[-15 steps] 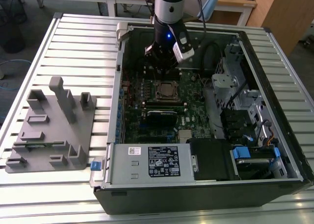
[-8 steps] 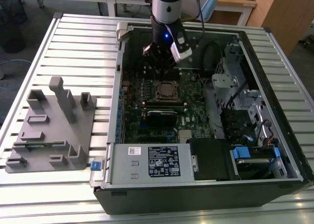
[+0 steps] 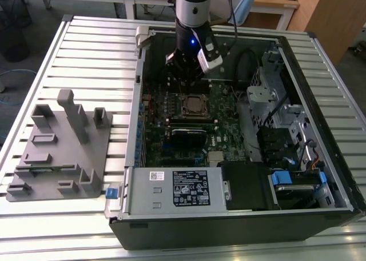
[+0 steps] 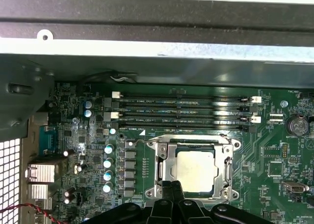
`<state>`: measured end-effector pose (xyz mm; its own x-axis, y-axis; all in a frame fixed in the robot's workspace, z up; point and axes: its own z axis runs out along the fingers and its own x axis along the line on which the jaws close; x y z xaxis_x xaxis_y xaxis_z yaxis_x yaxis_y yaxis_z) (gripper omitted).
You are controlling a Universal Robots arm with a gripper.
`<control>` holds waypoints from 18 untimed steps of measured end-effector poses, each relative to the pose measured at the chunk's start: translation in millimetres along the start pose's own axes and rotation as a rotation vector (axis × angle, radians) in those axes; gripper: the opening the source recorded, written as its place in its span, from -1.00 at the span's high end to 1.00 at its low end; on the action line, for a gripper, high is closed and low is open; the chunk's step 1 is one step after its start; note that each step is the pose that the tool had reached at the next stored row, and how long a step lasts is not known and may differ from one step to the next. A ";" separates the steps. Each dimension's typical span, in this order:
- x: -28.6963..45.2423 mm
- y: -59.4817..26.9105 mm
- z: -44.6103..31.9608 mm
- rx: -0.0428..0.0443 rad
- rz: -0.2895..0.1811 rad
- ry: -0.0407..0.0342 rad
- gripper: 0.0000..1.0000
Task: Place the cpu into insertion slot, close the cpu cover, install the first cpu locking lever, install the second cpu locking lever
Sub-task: 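Install the first cpu locking lever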
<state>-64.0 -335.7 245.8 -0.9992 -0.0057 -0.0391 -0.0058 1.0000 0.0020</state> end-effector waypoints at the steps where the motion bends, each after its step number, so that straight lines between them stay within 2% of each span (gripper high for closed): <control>1: 0.1 0.0 0.0 0.0000 0.000 0.0000 0.79; 18: 0.0 0.0 -4.1 -0.0001 0.000 -0.0001 0.79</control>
<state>-64.2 -335.7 250.0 -0.9992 -0.0057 -0.0392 -0.0057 1.0000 0.0021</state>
